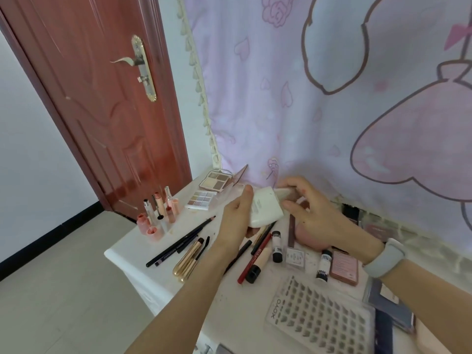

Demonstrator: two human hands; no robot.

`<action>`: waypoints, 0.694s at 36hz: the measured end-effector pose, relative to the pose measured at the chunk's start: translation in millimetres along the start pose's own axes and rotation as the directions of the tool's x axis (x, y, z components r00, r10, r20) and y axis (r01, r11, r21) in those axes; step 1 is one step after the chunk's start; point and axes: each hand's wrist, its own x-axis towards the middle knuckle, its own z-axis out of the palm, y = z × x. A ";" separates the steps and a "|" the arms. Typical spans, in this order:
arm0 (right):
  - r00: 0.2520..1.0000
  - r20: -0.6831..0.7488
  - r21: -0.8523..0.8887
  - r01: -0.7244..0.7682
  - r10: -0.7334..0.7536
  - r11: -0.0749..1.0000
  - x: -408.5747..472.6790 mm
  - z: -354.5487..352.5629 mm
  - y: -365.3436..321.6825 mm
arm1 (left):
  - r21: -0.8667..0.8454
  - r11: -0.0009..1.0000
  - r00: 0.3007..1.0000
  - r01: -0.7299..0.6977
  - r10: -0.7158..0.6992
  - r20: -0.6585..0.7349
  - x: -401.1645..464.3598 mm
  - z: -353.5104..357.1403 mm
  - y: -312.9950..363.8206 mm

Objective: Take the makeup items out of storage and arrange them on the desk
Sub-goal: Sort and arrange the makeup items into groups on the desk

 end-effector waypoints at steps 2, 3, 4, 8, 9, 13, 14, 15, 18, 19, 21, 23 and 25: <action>0.998 0.067 0.079 0.012 -0.017 0.997 -2.5 -4.4 -1.4 | 0.002 0.999 0.999 0.034 -0.034 0.007 2.4 -4.9 2.4; 0.997 0.077 0.162 -0.002 -0.011 0.987 -3.7 -5.8 -2.4 | 0.009 0.999 1.000 0.030 -0.030 0.001 3.6 -7.1 2.1; 0.998 0.069 0.265 -0.026 0.007 0.964 -4.8 -7.2 -4.4 | 0.014 1.000 1.000 0.028 -0.028 -0.002 4.3 -8.8 1.6; 0.982 -0.057 0.375 -0.145 0.179 0.915 0.1 -2.4 -5.7 | 0.041 0.999 1.000 0.020 -0.021 0.011 2.7 -10.7 0.9; 0.972 -0.039 0.303 -0.209 0.231 0.930 3.2 -1.1 -3.9 | 0.059 0.998 1.000 0.008 -0.009 0.012 1.5 -10.3 0.1; 0.958 0.128 -0.145 -0.239 0.257 0.960 5.6 -0.5 11.6 | 0.118 0.993 1.000 -0.024 0.023 0.008 -2.3 -10.4 -3.7; 0.962 0.142 -0.159 -0.209 0.232 0.965 5.2 -2.1 14.4 | 0.113 0.994 1.000 -0.008 0.008 0.000 -2.0 -11.9 -4.5; 0.972 0.141 -0.146 -0.168 0.188 0.975 4.6 -4.1 15.7 | 0.103 0.994 1.000 0.020 -0.019 -0.008 -1.2 -13.7 -4.9; 0.981 0.176 0.020 -0.088 0.083 0.996 3.9 -8.3 18.5 | 0.085 0.992 0.996 0.090 -0.089 -0.010 2.8 -18.9 -5.9; 0.979 0.187 0.128 -0.101 0.076 0.987 3.2 -8.6 18.5 | 0.077 0.993 0.996 0.094 -0.094 -0.005 4.0 -19.7 -6.6; 0.977 0.165 0.352 -0.184 0.132 0.918 3.5 -5.5 18.4 | 0.063 0.994 0.996 0.090 -0.090 0.010 5.4 -20.3 -7.7; 0.966 0.097 0.460 -0.256 0.239 0.850 6.3 1.9 17.3 | 0.062 0.996 0.996 0.070 -0.073 0.042 6.1 -20.2 -9.2; 0.943 0.066 0.409 -0.325 0.328 0.853 10.5 7.3 13.2 | 0.059 0.997 0.994 0.053 -0.058 0.088 5.6 -20.0 -11.0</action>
